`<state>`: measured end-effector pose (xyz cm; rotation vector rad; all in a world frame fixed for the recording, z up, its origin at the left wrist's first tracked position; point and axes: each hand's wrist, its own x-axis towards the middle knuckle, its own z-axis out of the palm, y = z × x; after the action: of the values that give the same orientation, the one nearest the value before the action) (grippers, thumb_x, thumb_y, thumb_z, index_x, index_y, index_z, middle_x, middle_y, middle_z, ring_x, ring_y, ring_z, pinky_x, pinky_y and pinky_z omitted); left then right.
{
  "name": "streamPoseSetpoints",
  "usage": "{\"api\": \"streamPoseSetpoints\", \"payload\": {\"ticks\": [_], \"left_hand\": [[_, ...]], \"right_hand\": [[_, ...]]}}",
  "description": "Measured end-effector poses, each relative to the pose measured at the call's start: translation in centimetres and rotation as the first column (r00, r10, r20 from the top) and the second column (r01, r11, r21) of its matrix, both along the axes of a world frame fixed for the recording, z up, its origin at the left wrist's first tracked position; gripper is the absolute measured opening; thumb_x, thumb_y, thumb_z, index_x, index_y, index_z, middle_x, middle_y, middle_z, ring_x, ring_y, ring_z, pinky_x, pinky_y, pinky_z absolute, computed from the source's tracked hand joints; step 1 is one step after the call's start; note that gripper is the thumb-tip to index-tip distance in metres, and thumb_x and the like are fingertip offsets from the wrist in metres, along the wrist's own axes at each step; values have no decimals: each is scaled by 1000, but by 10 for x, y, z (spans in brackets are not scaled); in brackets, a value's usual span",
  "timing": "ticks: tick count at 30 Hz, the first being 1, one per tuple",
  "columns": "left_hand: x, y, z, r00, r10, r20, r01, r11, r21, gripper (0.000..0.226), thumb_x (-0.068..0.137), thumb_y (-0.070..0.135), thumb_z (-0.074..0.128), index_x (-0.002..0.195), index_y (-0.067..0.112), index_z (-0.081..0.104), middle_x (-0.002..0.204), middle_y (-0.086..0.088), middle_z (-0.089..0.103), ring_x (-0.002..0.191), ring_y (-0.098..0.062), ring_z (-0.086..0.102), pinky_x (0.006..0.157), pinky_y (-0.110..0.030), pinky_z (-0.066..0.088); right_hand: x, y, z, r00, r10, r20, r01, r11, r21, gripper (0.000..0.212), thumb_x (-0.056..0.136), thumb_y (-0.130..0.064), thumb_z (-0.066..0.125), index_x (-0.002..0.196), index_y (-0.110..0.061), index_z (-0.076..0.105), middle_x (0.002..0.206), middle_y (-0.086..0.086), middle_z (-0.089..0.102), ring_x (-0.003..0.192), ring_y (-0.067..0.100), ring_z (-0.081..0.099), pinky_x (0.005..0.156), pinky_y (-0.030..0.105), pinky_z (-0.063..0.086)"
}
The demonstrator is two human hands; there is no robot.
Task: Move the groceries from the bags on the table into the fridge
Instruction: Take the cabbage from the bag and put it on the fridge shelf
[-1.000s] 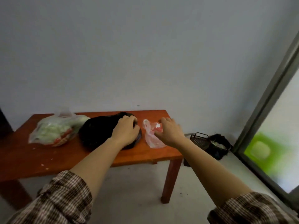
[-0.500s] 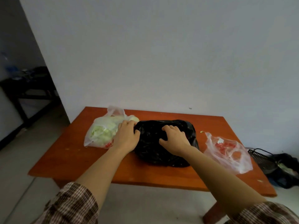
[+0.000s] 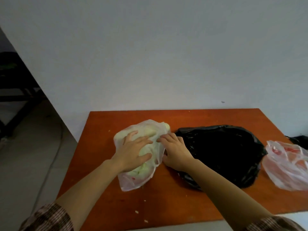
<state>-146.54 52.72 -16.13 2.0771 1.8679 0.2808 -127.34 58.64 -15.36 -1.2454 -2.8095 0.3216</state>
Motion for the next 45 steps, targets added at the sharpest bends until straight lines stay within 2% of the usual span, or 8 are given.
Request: {"api": "streamPoseSetpoints", "payload": {"ticks": [7, 11, 16, 20, 24, 30, 36, 45], "left_hand": [[-47, 4, -5, 962, -186, -201, 207, 975, 87, 65, 86, 70, 17, 91, 28, 66, 136, 12, 50, 143, -19, 12, 113, -47, 1], [-72, 3, -11, 965, -78, -251, 87, 996, 25, 70, 89, 67, 19, 70, 23, 71, 140, 12, 50, 143, -16, 9, 111, -43, -4], [-88, -4, -29, 935, -81, -346, 44, 993, -113, 35, 77, 52, 56, 104, 29, 62, 147, 15, 40, 143, -22, 3, 112, -46, 3], [-86, -2, -35, 954, -29, -298, -5, 993, -114, 79, 79, 26, 56, 148, 34, 19, 155, 7, 25, 145, -27, 2, 115, -46, 11], [-87, 5, -42, 988, 115, -106, -131, 978, -161, 73, 87, 41, 54, 148, 42, 14, 157, 8, 22, 143, -25, 2, 112, -49, 16], [-101, 32, -58, 988, 153, 22, -143, 960, -239, 97, 74, 12, 61, 145, 53, 10, 161, 0, -2, 144, -20, -13, 113, -54, 12], [-122, 62, -87, 987, 152, 56, -128, 943, -308, 102, 72, 20, 69, 143, 56, 5, 160, 5, -12, 143, -22, -16, 114, -55, 8], [-105, -12, -136, 989, 147, 18, -133, 934, -332, 129, 62, 70, 65, 137, 39, -35, 150, 14, -36, 143, -18, -25, 115, -51, 6]], "right_hand": [[-9, 1, -18, 964, 194, 180, -195, 981, -13, 27, 92, -23, 49, 114, -19, 63, 153, 2, 35, 148, 21, 11, 112, 46, 13], [4, 5, -17, 961, 255, 109, -247, 966, -80, 22, 85, -27, 40, 77, -25, 60, 98, -6, 66, 117, 21, 56, 105, 45, 34], [16, 18, -17, 955, 76, 287, -23, 983, -182, 22, 95, -28, 39, 73, -23, 42, 77, 2, 56, 67, 20, 46, 84, 34, 33], [6, 23, -23, 976, -48, 213, 79, 987, -139, 35, 98, -48, 27, 112, -21, 43, 72, 0, 55, 70, 27, 58, 86, 42, 39], [0, 36, -37, 881, -299, 366, 332, 943, -28, 76, 83, -77, 25, 141, -28, 32, 105, -1, 69, 96, 26, 64, 96, 49, 34], [-23, 65, -55, 835, -417, 359, 453, 891, -18, 52, 93, -44, 45, 133, -12, 40, 86, -1, 63, 88, 25, 61, 101, 50, 33], [-40, 80, -92, 871, -462, 168, 489, 847, -207, 19, 88, -14, 52, 69, -12, 52, 64, 1, 50, 61, 22, 53, 48, 28, 38], [-29, 41, -126, 895, -351, 274, 423, 863, -276, 25, 94, -22, 48, 113, -17, 63, 111, 6, 67, 101, 25, 62, 81, 35, 47]]}}
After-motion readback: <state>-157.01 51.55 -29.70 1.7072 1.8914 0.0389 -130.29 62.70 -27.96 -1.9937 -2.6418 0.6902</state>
